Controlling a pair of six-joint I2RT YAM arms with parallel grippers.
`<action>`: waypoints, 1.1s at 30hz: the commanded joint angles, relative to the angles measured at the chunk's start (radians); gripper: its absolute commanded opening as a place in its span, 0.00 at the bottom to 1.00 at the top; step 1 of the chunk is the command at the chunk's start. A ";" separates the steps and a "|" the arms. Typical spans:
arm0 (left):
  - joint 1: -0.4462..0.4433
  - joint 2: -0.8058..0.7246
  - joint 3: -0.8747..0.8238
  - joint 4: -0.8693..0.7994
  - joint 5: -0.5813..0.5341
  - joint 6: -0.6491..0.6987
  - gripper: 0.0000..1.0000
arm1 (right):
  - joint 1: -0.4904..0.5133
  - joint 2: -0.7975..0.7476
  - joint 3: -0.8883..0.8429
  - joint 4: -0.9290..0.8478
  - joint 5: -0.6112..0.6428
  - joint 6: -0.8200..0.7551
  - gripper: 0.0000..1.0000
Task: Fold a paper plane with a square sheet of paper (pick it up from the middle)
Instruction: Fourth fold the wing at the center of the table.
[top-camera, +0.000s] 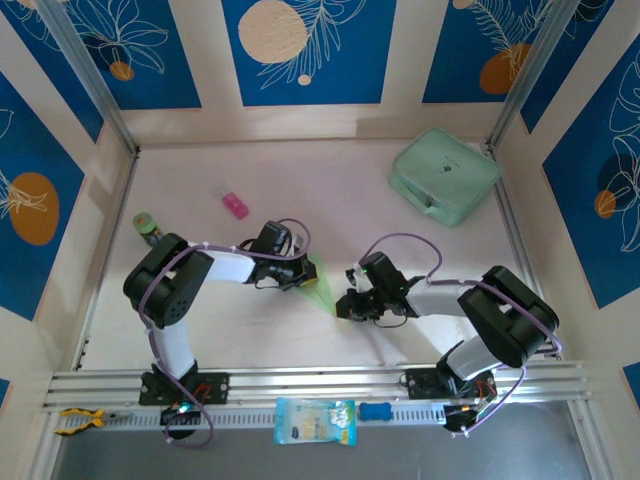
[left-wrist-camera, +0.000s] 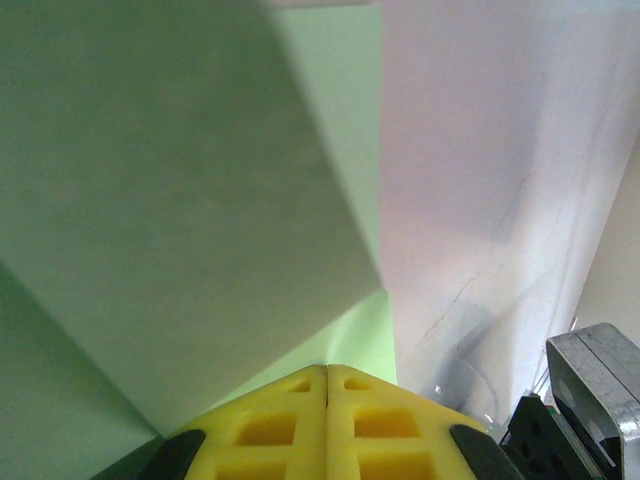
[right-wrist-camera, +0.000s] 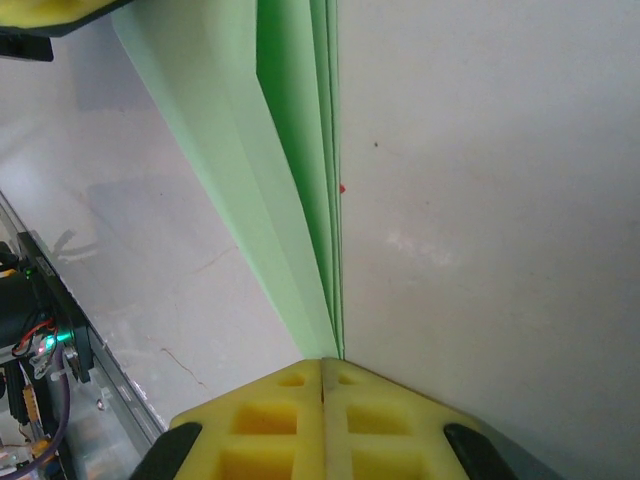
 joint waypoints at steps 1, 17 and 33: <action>0.017 0.036 -0.028 -0.061 -0.052 0.019 0.05 | 0.010 -0.013 -0.039 -0.141 0.006 0.014 0.05; 0.016 0.032 -0.035 -0.048 -0.048 0.015 0.05 | 0.002 -0.057 0.170 -0.188 -0.023 -0.001 0.06; 0.016 0.037 -0.033 -0.042 -0.044 0.014 0.05 | 0.035 0.254 0.367 -0.152 0.052 -0.009 0.06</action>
